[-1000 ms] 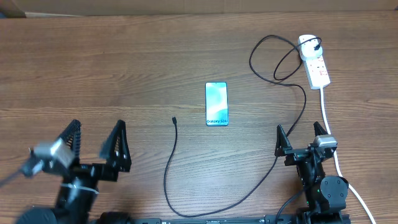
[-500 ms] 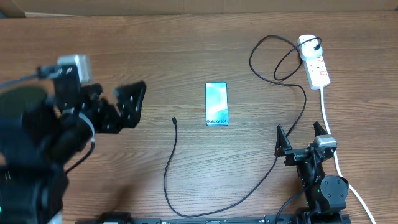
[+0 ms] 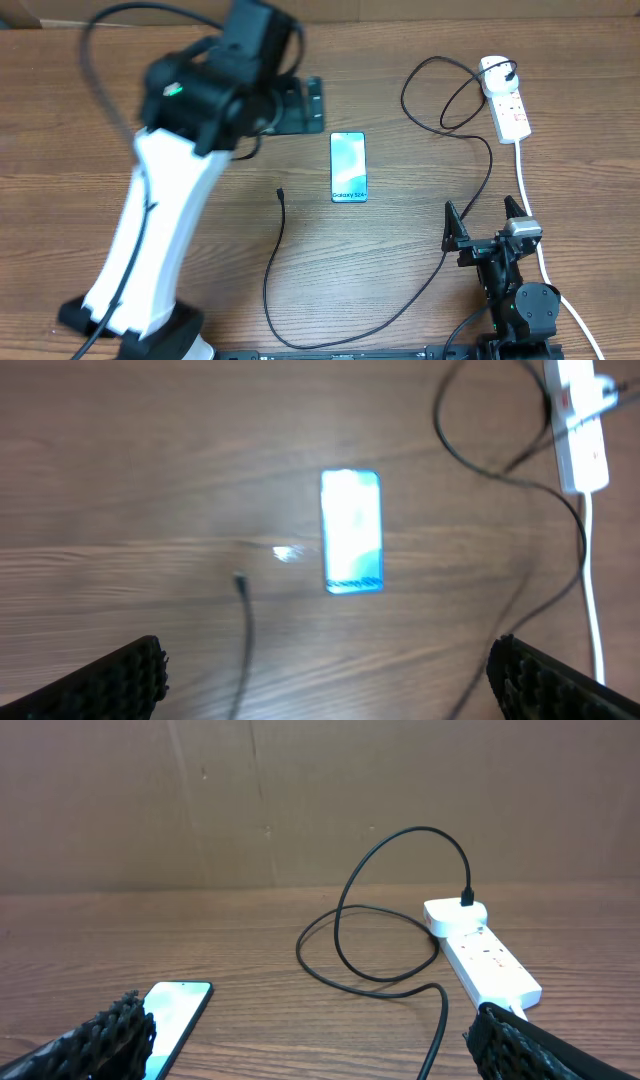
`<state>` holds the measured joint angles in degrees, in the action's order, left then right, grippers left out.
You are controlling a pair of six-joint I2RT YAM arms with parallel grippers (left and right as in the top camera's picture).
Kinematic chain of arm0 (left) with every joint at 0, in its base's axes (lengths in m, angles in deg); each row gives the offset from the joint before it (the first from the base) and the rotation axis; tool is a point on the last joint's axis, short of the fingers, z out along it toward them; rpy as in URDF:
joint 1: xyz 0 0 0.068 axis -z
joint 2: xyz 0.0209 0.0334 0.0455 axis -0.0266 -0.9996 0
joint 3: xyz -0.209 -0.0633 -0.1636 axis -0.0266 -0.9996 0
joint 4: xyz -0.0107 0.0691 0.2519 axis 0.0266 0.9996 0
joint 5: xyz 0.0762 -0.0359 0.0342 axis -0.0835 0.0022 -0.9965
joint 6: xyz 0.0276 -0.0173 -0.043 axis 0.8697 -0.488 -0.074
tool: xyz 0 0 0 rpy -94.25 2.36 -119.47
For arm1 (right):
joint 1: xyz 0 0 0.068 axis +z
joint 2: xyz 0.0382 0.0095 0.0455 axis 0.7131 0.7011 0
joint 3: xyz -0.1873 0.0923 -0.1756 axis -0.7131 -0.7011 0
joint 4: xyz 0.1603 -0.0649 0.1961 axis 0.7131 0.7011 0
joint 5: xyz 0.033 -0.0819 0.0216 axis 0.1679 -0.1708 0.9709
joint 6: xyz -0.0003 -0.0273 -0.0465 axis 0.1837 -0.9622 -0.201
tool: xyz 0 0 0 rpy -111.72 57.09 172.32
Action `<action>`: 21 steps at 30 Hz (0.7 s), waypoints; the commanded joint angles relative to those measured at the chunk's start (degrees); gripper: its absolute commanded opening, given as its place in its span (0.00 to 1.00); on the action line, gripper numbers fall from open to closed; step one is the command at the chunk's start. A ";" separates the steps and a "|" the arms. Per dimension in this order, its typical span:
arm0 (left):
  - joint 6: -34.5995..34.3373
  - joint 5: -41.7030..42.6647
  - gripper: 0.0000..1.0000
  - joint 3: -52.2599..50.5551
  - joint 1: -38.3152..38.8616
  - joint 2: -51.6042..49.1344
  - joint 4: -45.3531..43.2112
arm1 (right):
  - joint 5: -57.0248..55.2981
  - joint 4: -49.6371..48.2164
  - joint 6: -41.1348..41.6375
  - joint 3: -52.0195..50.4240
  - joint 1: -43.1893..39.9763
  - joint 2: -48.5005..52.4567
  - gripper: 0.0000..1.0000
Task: Plug charger to phone and switch on socket
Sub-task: 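Move the left gripper forward over the phone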
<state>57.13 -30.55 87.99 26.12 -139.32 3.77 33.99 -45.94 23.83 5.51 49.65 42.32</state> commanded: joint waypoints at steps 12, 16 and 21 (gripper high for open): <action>-2.64 14.45 1.00 1.33 1.36 -22.75 -3.48 | -0.37 -0.33 0.39 -0.59 0.28 -0.46 1.00; -7.02 9.16 1.00 1.33 2.89 -27.74 -3.54 | -0.37 -0.33 0.39 -0.59 0.28 -0.46 1.00; -8.61 5.11 1.00 1.33 5.18 -31.28 -4.94 | -0.37 -0.33 0.39 -0.59 0.28 -0.46 1.00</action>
<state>51.14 -21.32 88.25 29.15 -168.46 0.10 33.97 -45.94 23.83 5.51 49.65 42.32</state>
